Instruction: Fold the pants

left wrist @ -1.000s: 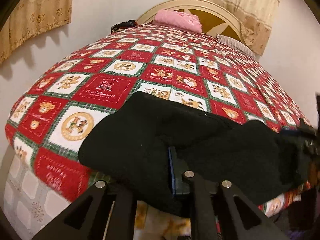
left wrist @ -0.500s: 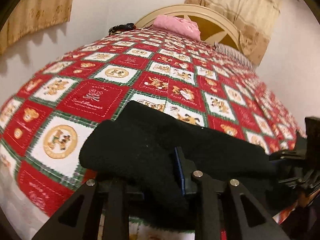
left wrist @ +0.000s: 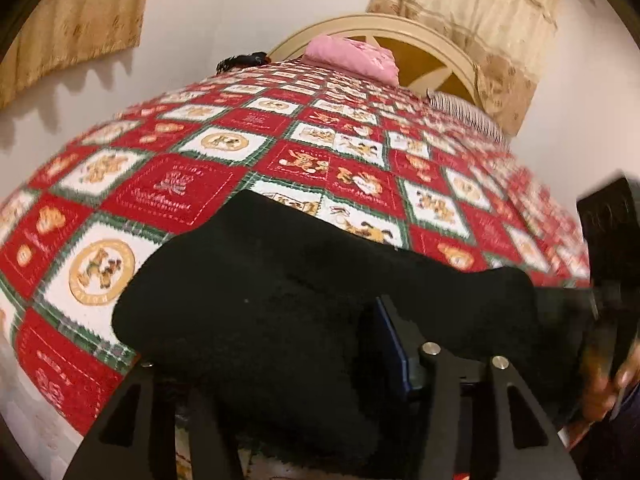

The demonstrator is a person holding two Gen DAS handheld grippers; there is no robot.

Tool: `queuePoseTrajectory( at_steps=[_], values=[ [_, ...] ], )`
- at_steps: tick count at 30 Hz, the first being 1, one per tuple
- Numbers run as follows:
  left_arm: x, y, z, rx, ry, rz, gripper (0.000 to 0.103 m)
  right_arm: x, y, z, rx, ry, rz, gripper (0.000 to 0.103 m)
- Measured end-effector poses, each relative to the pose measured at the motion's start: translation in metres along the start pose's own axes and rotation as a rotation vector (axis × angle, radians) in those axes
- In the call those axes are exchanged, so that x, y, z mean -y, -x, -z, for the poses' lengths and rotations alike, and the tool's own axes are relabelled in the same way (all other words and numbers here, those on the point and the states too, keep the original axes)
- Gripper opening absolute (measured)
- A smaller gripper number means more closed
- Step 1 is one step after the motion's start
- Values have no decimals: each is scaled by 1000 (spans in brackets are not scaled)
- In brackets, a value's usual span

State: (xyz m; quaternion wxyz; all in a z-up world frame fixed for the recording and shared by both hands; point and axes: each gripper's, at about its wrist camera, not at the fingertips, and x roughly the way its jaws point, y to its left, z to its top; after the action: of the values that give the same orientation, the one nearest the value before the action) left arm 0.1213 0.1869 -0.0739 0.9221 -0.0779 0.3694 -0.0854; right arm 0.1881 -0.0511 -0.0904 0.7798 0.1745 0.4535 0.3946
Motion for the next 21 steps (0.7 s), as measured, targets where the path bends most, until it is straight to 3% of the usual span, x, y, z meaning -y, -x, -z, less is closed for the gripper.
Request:
queuePoseTrajectory(
  at_steps=[2,4,6,7,10,12,14,17,19,21],
  values=[
    [7,0,4,1,-71,-42,53,28,15,-6,77,-118,-15,56],
    [10,1,8,9,-122,-63,53,61,28,-5,118,-242,-9,13],
    [8,3,9,4,-133,-58,54,81,27,1,101,-311,14,5],
    [6,4,8,-1,-128,-54,54,87,29,4,113,-338,-16,5],
    [-5,15,7,-29,-115,-83,57,66,33,-2,120,-239,116,5],
    [-16,25,11,-45,-128,-141,76,49,34,-2,119,-164,187,5],
    [-32,39,19,-39,-136,-205,80,46,35,0,103,-153,191,9],
    [-57,57,24,-41,-58,-162,81,50,47,4,128,-181,174,22],
    [-64,63,21,-30,-17,-168,81,53,64,8,185,-210,241,65],
    [-65,63,16,-17,6,-167,82,48,87,15,284,-221,308,66]
  ],
)
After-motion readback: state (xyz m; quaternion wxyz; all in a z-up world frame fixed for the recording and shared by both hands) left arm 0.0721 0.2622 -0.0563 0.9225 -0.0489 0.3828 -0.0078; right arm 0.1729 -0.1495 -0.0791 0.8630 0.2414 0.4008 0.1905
